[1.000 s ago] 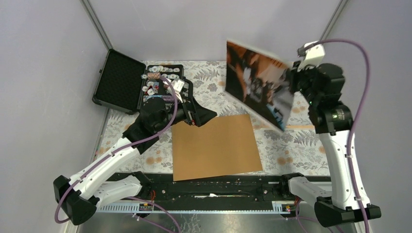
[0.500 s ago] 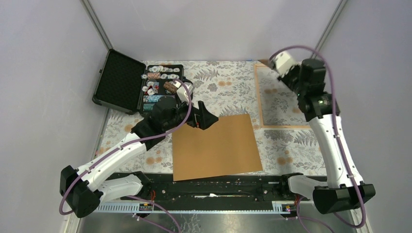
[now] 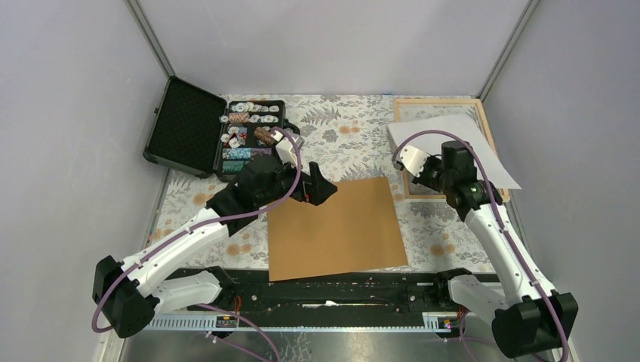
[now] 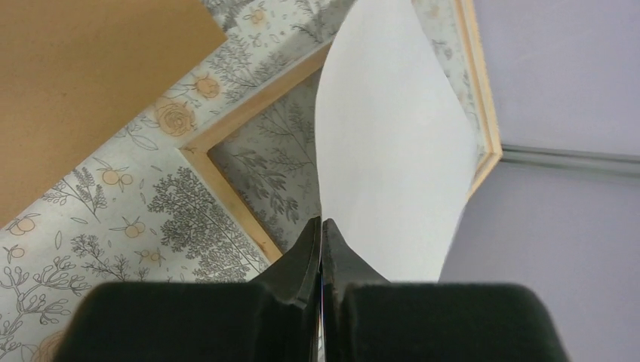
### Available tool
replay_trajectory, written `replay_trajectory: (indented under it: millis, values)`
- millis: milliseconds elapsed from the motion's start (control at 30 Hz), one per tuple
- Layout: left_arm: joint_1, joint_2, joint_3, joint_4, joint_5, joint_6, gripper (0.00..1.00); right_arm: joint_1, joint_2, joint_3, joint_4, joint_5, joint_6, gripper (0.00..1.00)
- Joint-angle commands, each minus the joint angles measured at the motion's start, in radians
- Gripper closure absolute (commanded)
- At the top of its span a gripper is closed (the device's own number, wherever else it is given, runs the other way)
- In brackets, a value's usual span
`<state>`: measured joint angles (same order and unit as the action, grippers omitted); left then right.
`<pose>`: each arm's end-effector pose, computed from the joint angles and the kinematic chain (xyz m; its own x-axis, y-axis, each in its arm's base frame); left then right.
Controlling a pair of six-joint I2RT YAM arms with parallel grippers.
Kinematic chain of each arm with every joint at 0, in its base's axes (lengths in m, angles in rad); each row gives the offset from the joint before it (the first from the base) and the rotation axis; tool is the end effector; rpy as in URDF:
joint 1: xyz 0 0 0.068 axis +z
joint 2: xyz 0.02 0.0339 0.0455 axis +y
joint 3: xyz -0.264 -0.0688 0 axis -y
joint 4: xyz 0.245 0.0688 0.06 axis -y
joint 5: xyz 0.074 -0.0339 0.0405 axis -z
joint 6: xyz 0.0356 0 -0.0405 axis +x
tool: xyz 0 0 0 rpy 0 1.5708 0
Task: Put the photo into the frame
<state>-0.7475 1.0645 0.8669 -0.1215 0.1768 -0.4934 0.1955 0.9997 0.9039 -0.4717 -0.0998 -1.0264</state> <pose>0.1773 -0.1729 0.3209 -0.5776 -0.1003 -0.8101 0.5883 0.6369 -0.4983 0.2143 0.0461 0.3131 -0.0372 -0.8751 -0.4825 -0.5939 0.4077 -0.6936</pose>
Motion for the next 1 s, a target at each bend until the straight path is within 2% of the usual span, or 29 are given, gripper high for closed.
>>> replay_trajectory:
  millis: [0, 167, 367, 633, 767, 967]
  values:
    - [0.007, -0.040, -0.003, 0.024, -0.035, 0.019, 0.01, 0.010, 0.052, -0.018, 0.032, -0.051, -0.051, 1.00]
    - [0.010, -0.049, 0.004, 0.002, -0.059, 0.034, 0.01, 0.019, 0.095, 0.006, -0.032, -0.107, -0.036, 1.00]
    - [-0.002, -0.055, 0.000, -0.008, -0.082, 0.032, 0.01, 0.020, 0.133, -0.007, -0.030, 0.020, -0.005, 1.00]
    - [-0.019, -0.066, 0.010, -0.041, -0.160, 0.026, 0.01, 0.021, 0.154, -0.005, -0.025, 0.068, 0.022, 1.00]
    - [-0.022, -0.072, 0.016, -0.062, -0.221, 0.014, 0.01, 0.021, 0.179, 0.003, -0.003, 0.116, 0.011, 1.00]
    - [-0.028, -0.073, 0.016, -0.065, -0.237, 0.016, 0.01, 0.019, 0.241, 0.043, 0.017, 0.171, -0.039, 1.00]
